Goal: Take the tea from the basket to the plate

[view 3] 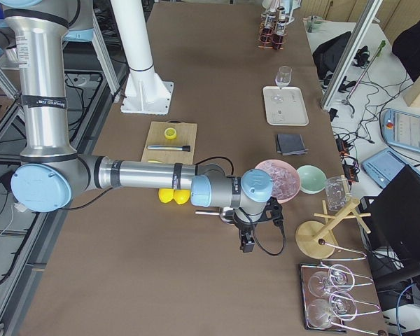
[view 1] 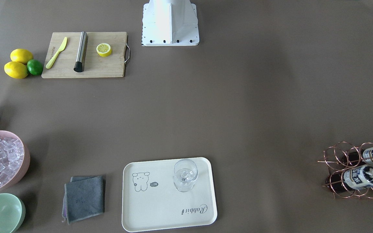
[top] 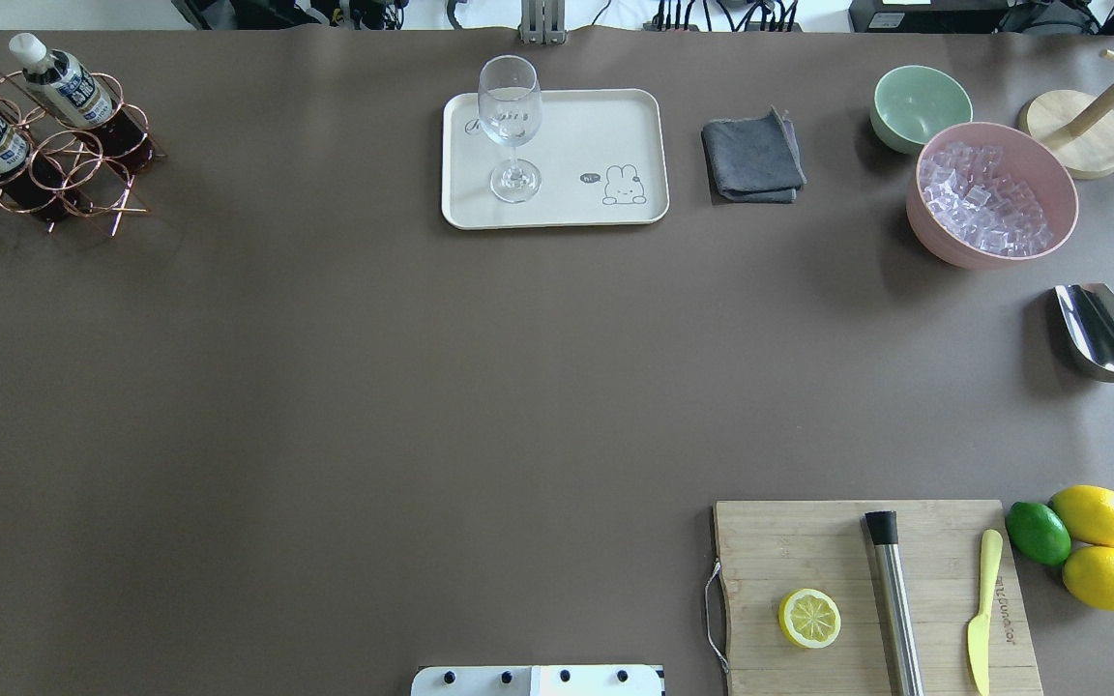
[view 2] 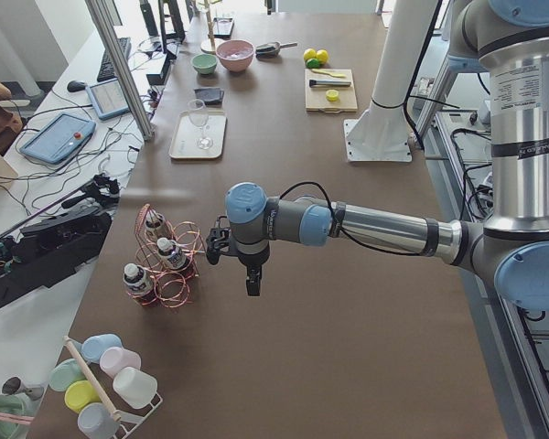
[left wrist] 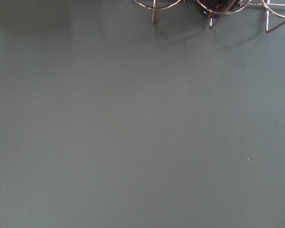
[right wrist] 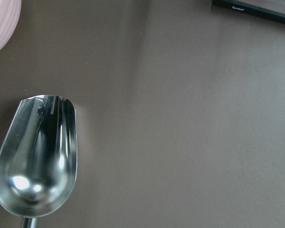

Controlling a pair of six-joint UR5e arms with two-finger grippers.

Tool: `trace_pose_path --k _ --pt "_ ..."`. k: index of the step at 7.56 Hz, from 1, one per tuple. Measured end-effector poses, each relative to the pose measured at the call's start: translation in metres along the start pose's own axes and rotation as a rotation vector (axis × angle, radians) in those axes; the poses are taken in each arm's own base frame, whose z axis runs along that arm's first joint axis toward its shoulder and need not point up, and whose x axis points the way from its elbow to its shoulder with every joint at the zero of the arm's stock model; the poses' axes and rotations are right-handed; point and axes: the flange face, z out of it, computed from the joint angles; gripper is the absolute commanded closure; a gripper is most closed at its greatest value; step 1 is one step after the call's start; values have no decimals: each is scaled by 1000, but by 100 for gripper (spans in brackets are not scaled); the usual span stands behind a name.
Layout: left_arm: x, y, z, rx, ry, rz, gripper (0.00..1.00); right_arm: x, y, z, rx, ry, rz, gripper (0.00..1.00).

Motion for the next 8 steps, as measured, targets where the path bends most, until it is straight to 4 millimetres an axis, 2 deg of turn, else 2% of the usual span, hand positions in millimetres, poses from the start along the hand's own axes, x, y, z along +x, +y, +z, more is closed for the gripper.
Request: trace_pose_path --k 8 --pt "-2 2 1 -4 1 -11 1 -1 0 1 3 -20 5 0"
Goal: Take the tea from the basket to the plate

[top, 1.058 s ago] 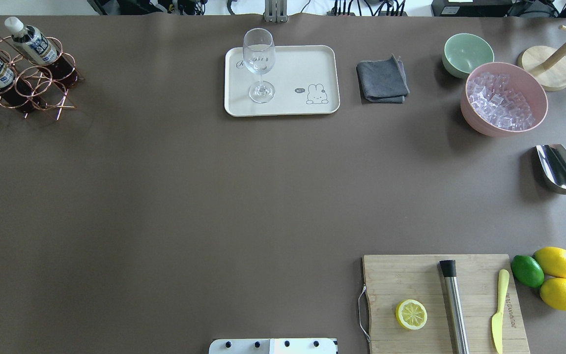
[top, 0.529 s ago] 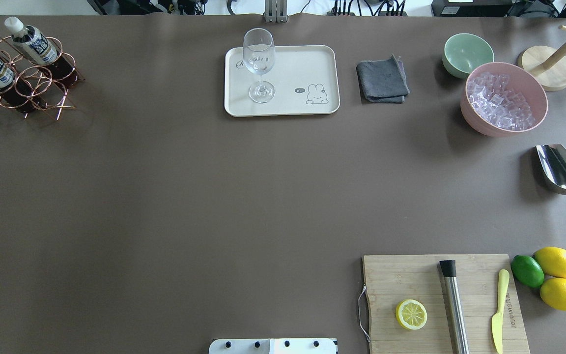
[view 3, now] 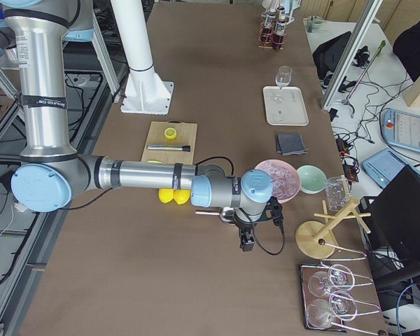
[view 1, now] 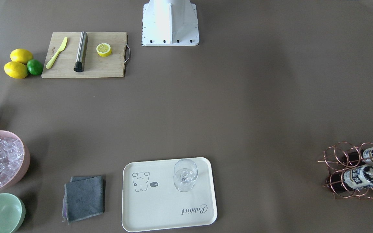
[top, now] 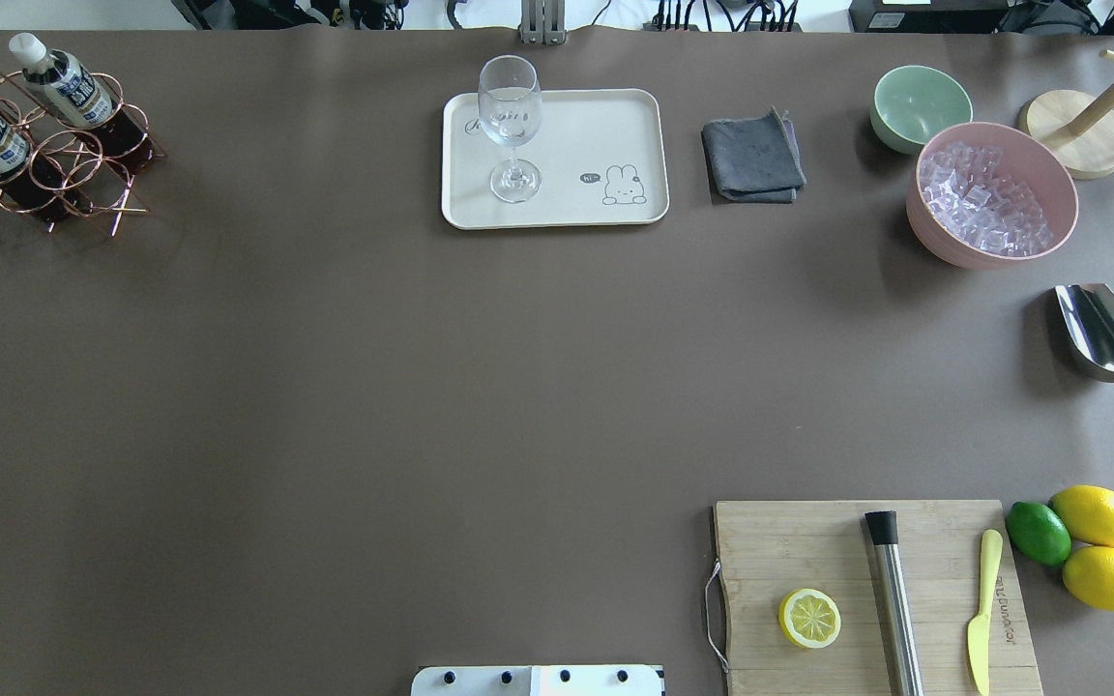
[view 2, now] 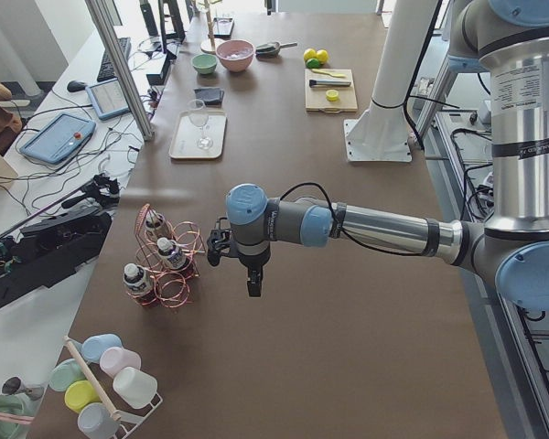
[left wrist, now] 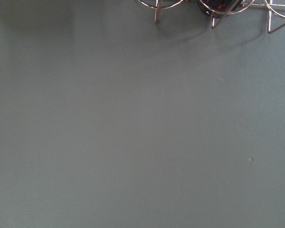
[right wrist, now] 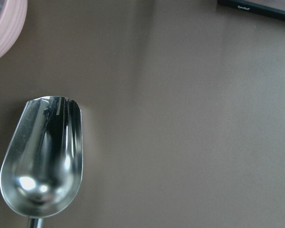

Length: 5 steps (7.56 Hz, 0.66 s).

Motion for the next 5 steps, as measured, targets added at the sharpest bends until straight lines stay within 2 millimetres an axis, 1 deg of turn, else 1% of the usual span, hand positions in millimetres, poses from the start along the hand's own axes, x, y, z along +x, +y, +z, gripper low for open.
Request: trace_pose_path --k 2,3,4,5 --pt "0 -2 1 -4 -1 -11 1 1 1 0 -1 1 1 0" --pt "-2 -3 2 -7 0 -57 1 1 1 0 -1 2 1 0" --pt "-2 -5 2 -6 2 -152 1 0 1 0 -1 2 0 0" --pt "1 -12 0 1 6 -279 1 0 1 0 -1 3 -1 0"
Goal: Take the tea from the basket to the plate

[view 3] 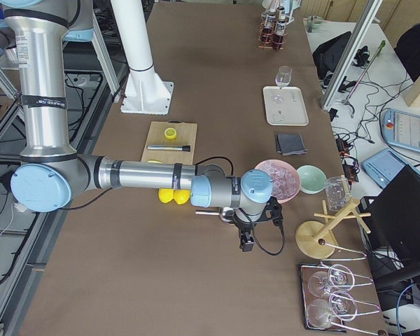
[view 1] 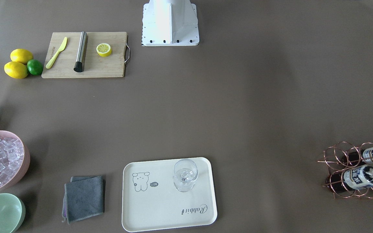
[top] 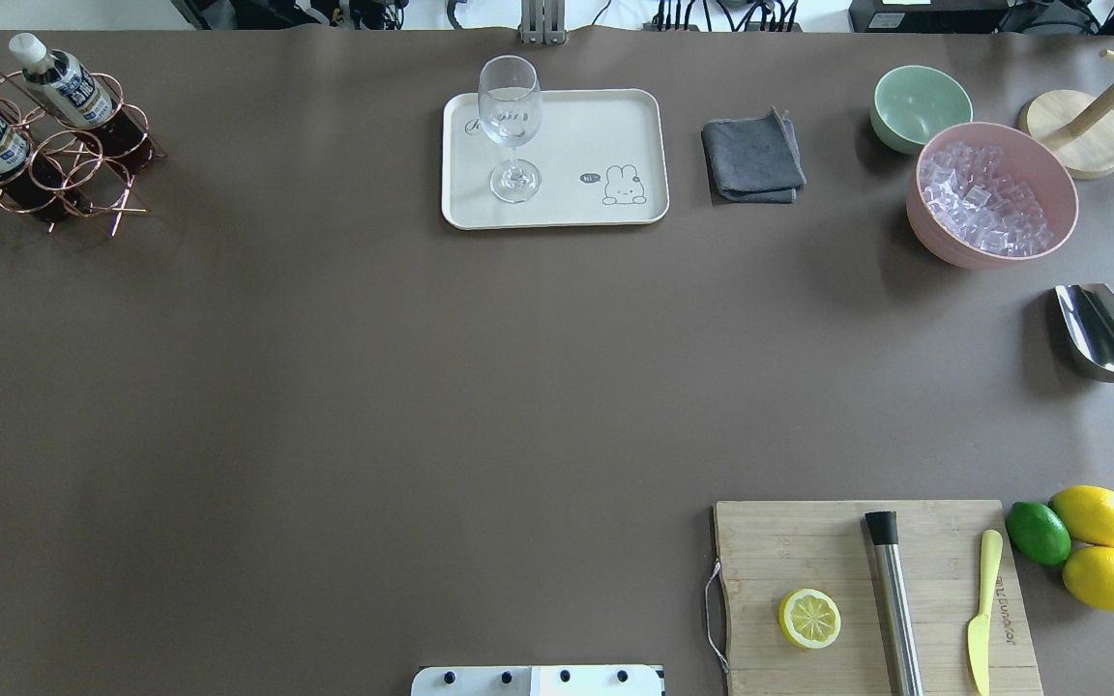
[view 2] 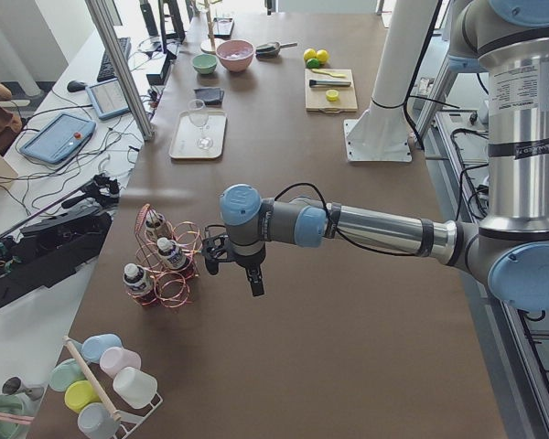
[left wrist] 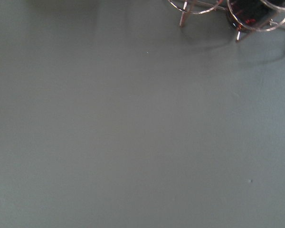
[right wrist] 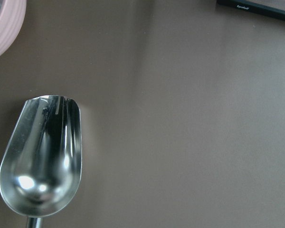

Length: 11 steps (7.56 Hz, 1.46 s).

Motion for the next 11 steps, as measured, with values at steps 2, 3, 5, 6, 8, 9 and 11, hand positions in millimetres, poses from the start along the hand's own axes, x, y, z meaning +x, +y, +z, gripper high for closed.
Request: trace_pose_path --k 2,3,5,6,8,9,11 --pt "24 -13 -9 20 16 -274 1 0 0 0 0 1 0 0" --pt "39 -20 -7 17 19 -416 1 0 0 0 0 1 0 0" --pt "61 -39 -3 12 21 -639 1 -1 -1 -1 3 1 -2 0" --pt "73 -53 -21 22 37 -751 1 -1 -2 -2 3 1 -3 0" --pt "94 -71 -87 25 53 -902 2 -1 -2 -2 3 2 -3 0" --pt "99 -79 -116 26 52 -952 3 -1 -2 -2 3 2 -4 0" --pt "96 -111 -158 31 53 -1041 3 -1 -2 -2 3 2 -3 0"
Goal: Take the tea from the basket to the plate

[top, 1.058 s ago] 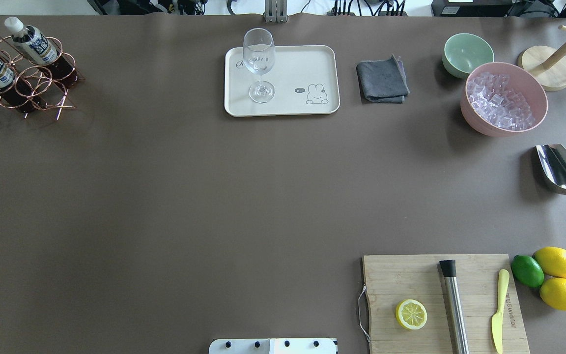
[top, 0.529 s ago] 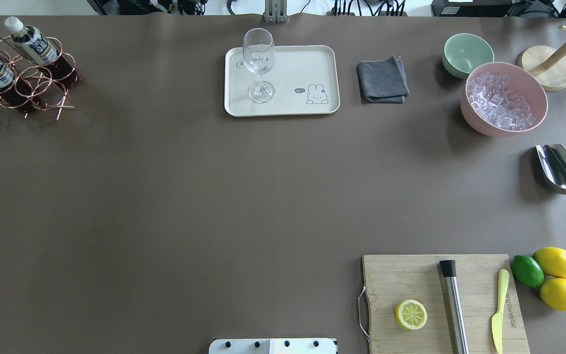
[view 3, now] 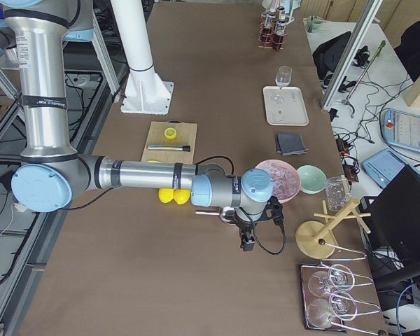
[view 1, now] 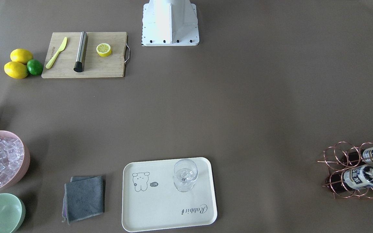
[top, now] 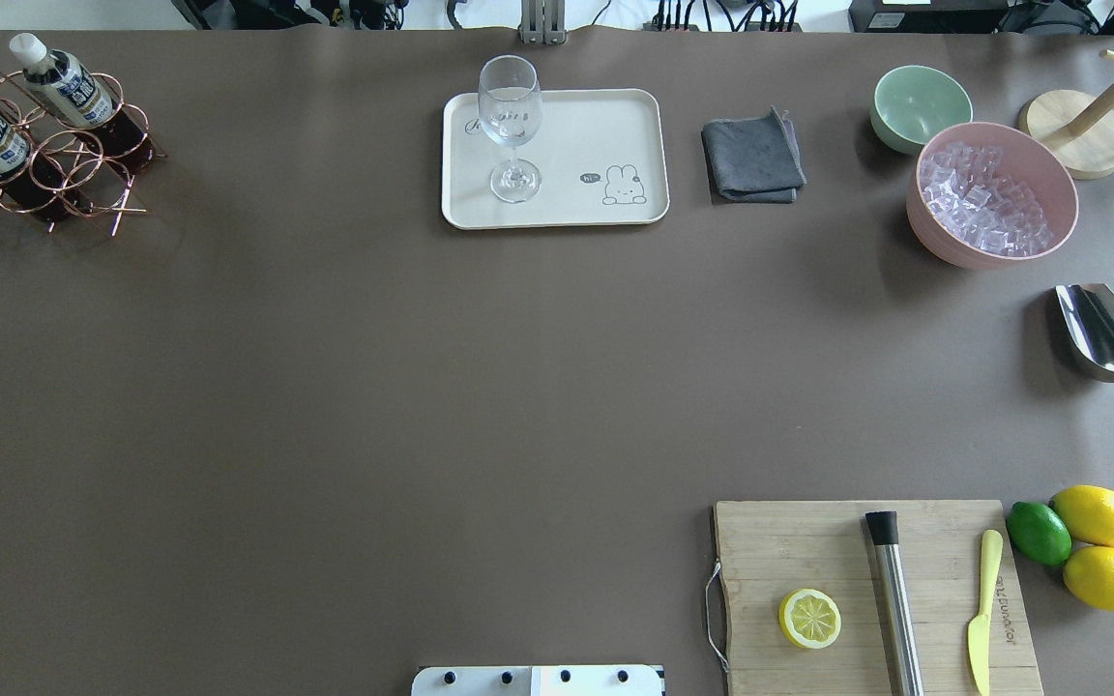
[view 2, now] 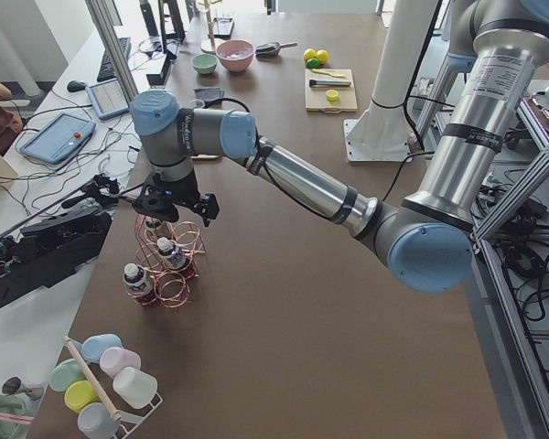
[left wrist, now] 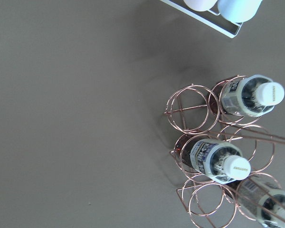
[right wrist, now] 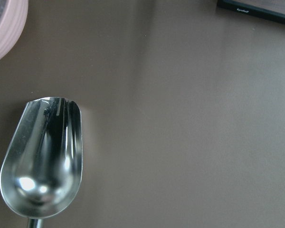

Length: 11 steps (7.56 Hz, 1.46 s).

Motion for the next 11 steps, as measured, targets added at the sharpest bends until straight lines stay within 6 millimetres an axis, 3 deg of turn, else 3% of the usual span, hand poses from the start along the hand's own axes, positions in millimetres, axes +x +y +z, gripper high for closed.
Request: trace_pose_path --k 3,5,8,11 --pt "69 -26 -4 -7 -32 -56 3 0 0 0 0 0 1 0" --pt "94 -25 8 -5 -22 -44 3 0 0 0 1 0 0 0" --pt "115 -10 45 -6 -4 -33 3 0 0 0 1 1 -1 0" --pt "122 -15 65 -7 6 -18 4 -1 0 -1 2 0 -1 0"
